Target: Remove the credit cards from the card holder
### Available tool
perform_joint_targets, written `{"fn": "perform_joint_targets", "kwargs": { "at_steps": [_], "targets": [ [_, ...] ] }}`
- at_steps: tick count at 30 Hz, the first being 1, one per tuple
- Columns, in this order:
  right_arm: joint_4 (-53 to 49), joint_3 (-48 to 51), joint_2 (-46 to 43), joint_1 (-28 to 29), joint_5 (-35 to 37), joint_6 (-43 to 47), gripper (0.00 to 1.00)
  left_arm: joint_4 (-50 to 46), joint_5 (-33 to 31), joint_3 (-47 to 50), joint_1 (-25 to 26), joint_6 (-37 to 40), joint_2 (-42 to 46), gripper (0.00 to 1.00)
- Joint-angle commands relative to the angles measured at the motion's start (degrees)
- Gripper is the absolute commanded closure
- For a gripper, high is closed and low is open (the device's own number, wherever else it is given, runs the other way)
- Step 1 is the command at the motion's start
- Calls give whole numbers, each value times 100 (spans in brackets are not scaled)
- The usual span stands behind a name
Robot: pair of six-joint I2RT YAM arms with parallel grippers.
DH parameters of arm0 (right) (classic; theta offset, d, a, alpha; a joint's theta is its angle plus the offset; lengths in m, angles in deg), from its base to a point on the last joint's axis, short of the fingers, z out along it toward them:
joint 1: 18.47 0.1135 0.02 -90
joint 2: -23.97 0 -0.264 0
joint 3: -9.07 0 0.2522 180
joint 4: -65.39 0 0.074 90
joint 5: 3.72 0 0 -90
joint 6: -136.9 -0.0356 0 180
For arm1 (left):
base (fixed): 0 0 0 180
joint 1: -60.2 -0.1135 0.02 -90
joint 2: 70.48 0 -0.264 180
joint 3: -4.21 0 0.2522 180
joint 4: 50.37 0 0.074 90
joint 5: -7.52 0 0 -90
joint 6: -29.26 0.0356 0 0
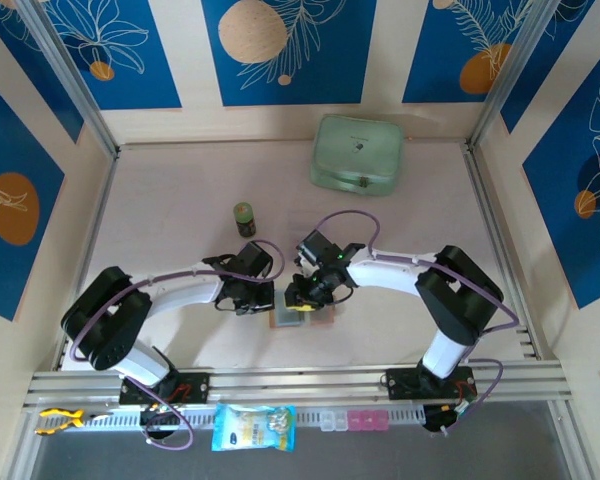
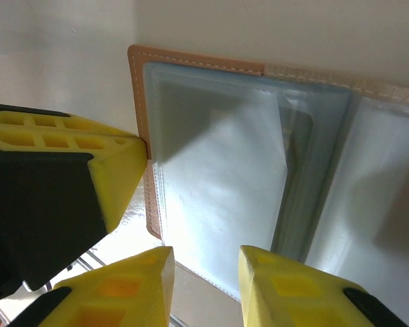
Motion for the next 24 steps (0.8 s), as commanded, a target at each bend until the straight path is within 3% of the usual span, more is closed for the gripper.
{"fn": "perform_joint_targets", "kwargs": {
  "at_steps": [1,4,24],
  "targets": [
    [67,-144,83,40,-169,-34,72,-230,-118,-127,52,58,-50,94],
    [72,-153,131,39,-149,-15,75,-233,-127,-119,44,59,-34,95],
    [-253,32,-23,-83,225,66,76,-327,-153,-119,13,138,-39,94]
  ]
}}
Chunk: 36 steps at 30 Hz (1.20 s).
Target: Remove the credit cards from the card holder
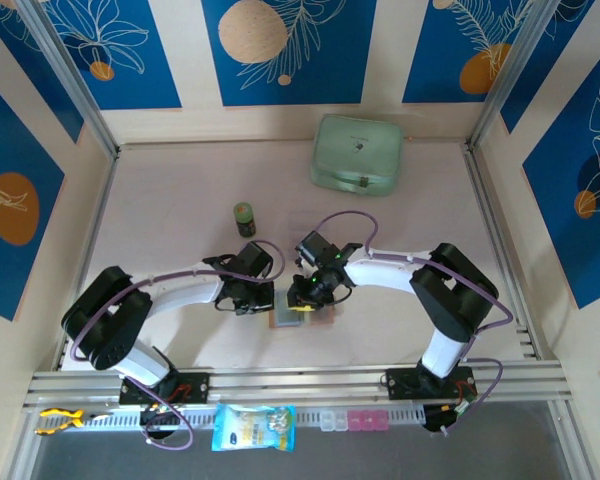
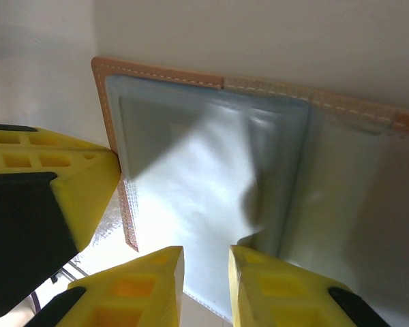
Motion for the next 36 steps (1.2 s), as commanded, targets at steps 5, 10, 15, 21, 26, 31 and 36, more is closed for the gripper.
{"fn": "perform_joint_targets", "kwargs": {
  "at_steps": [5,10,15,21,26,31,36],
  "targets": [
    [-218,132,-251,-82,44,73,76,-367,-144,-154,-1,145,16,94],
    [-177,195,-233,-124,-16,77,79,-451,-170,-173,-23,175,78,94],
    [-177,199,-227,-128,-29,86,81,-504,-180,-216,-35,192,158,94],
    [137,190,-356,-105,-253,46,86,-420,-153,-259,-41,214,78,94],
    [291,65,-142,-31,-436,29,86,-437,-158,-357,-51,282,-50,94],
    [200,-90,33,26,-373,39,85,-439,-153,-359,-62,307,-89,94],
    [62,-142,166,20,-292,75,84,-434,-167,-330,-82,330,-103,94]
  ]
}}
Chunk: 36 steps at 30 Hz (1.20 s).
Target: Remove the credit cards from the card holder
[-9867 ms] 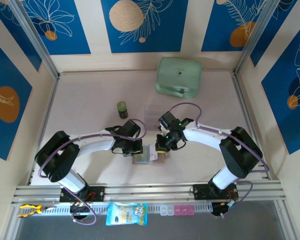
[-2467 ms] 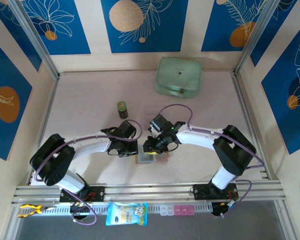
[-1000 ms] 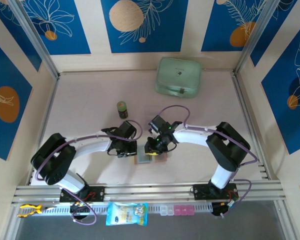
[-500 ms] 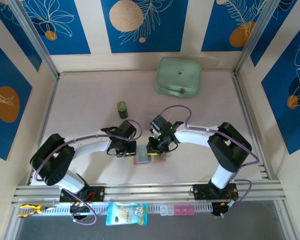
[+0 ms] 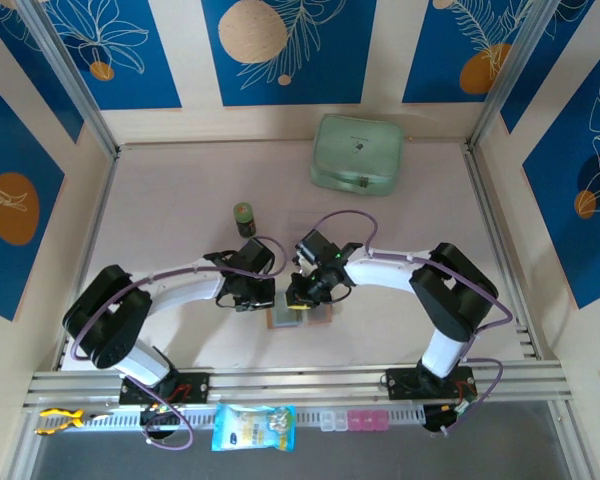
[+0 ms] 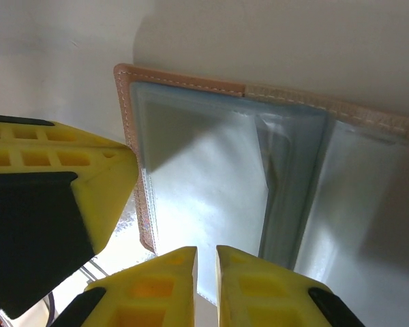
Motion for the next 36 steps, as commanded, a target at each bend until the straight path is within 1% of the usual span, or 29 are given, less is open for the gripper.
{"fn": "perform_joint_targets", "kwargs": {
  "at_steps": [1,10,24,30,36],
  "targets": [
    [-163,-126,138,15,-44,36,84,-165,-73,-70,-50,163,-61,94],
    [-249,53,31,-60,86,38,84,-252,-112,-91,-77,172,17,94],
    [-158,295,-162,-183,53,60,84,-356,-110,-152,-82,94,304,94],
    [-149,320,-173,-233,18,86,84,56,264,-32,-83,-138,535,90],
    [-79,435,-214,-325,-43,103,85,242,490,11,-76,-241,595,86]
  ]
}}
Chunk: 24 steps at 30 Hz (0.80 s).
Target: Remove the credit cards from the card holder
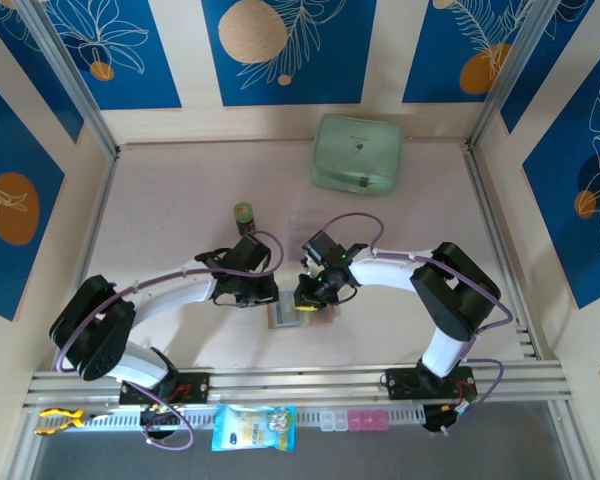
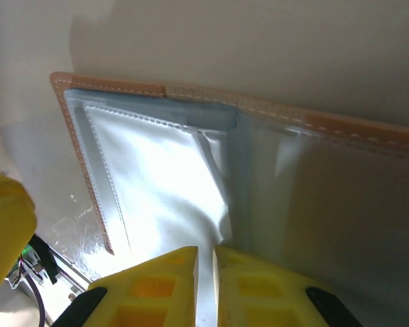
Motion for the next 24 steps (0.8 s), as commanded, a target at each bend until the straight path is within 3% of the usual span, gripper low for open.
{"fn": "perform_joint_targets", "kwargs": {
  "at_steps": [1,24],
  "targets": [
    [-79,138,-142,-81,-91,82,85,147,272,23,-27,-123,95,85],
    [224,356,-184,-171,-328,-7,89,1084,692,491,-15,-543,-227,73]
  ]
}}
